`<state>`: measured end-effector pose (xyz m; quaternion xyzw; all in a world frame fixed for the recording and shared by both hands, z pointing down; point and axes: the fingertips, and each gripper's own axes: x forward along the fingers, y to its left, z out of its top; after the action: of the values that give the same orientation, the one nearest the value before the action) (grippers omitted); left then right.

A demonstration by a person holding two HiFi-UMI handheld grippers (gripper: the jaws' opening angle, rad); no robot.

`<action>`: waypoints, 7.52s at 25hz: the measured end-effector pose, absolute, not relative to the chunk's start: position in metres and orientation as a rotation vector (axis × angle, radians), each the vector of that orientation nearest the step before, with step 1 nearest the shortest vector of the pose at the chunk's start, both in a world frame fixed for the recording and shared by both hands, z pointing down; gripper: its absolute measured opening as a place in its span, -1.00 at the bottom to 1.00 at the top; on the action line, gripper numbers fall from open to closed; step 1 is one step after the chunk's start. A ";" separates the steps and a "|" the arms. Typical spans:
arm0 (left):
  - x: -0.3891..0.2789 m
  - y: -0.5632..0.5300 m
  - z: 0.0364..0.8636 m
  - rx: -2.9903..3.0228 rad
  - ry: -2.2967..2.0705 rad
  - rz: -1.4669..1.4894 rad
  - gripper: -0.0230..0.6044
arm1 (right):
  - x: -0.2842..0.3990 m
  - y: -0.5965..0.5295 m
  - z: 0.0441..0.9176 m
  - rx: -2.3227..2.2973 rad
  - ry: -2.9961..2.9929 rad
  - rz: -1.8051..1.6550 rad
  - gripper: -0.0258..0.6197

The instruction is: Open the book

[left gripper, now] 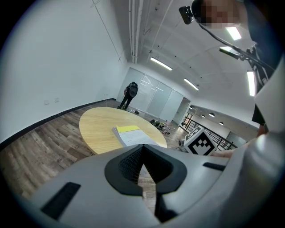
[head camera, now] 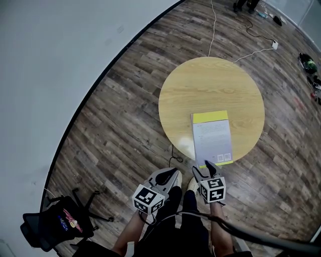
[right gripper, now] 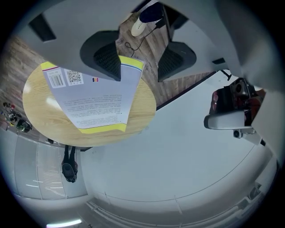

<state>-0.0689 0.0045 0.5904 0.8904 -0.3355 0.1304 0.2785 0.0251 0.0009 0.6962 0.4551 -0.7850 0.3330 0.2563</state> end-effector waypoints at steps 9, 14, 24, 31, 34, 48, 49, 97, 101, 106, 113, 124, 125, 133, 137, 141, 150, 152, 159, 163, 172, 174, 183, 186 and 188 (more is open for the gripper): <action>-0.077 0.003 0.595 2.370 -0.921 0.342 -0.94 | 0.025 -0.001 0.704 1.244 -2.075 0.860 -0.17; -0.077 0.004 0.597 2.362 -0.923 0.341 -0.94 | 0.026 -0.001 0.707 1.251 -2.064 0.836 -0.17; -0.079 -0.001 0.593 2.363 -0.928 0.326 -0.94 | 0.026 0.004 0.708 1.236 -2.029 0.825 -0.78; -0.081 0.000 0.594 2.357 -0.927 0.327 -0.94 | 0.022 0.004 0.708 1.238 -2.004 0.792 -0.88; -0.083 0.001 0.596 2.354 -0.925 0.331 -0.94 | 0.022 0.005 0.709 1.238 -2.006 0.802 -0.89; -0.081 0.001 0.594 2.368 -0.917 0.336 -0.94 | 0.025 0.000 0.700 1.249 -2.026 0.816 -0.89; -0.080 -0.001 0.590 2.374 -0.920 0.333 -0.94 | 0.026 -0.001 0.696 1.254 -2.028 0.810 -0.89; 0.081 -0.055 0.484 2.641 -0.791 0.298 -0.94 | 0.264 -0.018 0.578 1.729 -1.887 0.708 -0.89; 0.081 -0.054 0.500 2.618 -0.798 0.319 -0.94 | 0.283 -0.017 0.593 1.737 -1.851 0.717 -0.89; 0.082 -0.052 0.533 2.568 -0.773 0.380 -0.94 | 0.298 -0.019 0.618 1.748 -1.816 0.764 -0.89; 0.093 -0.050 0.584 2.512 -0.735 0.422 -0.94 | 0.319 -0.017 0.666 1.760 -1.760 0.842 -0.89; 0.108 -0.067 0.636 2.459 -0.700 0.490 -0.94 | 0.338 -0.026 0.715 1.752 -1.733 0.915 -0.89; 0.109 -0.069 0.639 2.456 -0.699 0.494 -0.94 | 0.337 -0.026 0.718 1.748 -1.733 0.918 -0.89; 0.115 -0.070 0.648 2.438 -0.685 0.502 -0.94 | 0.337 -0.027 0.723 1.754 -1.732 0.940 -0.89; 0.117 -0.070 0.644 2.445 -0.685 0.495 -0.94 | 0.339 -0.026 0.721 1.758 -1.733 0.934 -0.89; 0.112 -0.069 0.641 2.441 -0.694 0.492 -0.94 | 0.340 -0.026 0.722 1.761 -1.712 0.931 -0.59; 0.108 -0.065 0.637 2.446 -0.697 0.479 -0.94 | 0.348 -0.021 0.718 1.812 -1.688 0.950 -0.03; 0.108 -0.065 0.635 2.450 -0.699 0.475 -0.94 | 0.348 -0.020 0.715 1.812 -1.696 0.954 -0.03; 0.102 -0.061 0.623 2.463 -0.713 0.448 -0.94 | 0.337 -0.014 0.690 1.844 -1.763 0.910 -0.92; 0.099 -0.056 0.618 2.471 -0.718 0.434 -0.94 | 0.333 -0.014 0.682 1.847 -1.780 0.892 -0.92; 0.088 -0.048 0.599 2.505 -0.750 0.395 -0.94 | 0.302 -0.014 0.648 1.832 -1.886 0.818 -0.92; 0.085 -0.047 0.589 2.524 -0.762 0.374 -0.94 | 0.294 -0.015 0.636 1.838 -1.921 0.788 -0.92; 0.056 -0.054 0.533 2.594 -0.864 0.262 -0.94 | 0.254 -0.030 0.579 1.841 -2.066 0.680 -0.92; 0.042 -0.057 0.509 2.611 -0.908 0.219 -0.94 | 0.236 -0.035 0.555 1.826 -2.112 0.638 -0.92; 0.035 -0.058 0.491 2.627 -0.937 0.191 -0.94 | 0.225 -0.038 0.537 1.821 -2.151 0.605 -0.92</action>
<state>0.0351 -0.0583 0.4913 0.9257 -0.3300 0.0672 0.1721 0.2252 -0.0378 0.5372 0.6266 -0.7399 0.2081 0.1291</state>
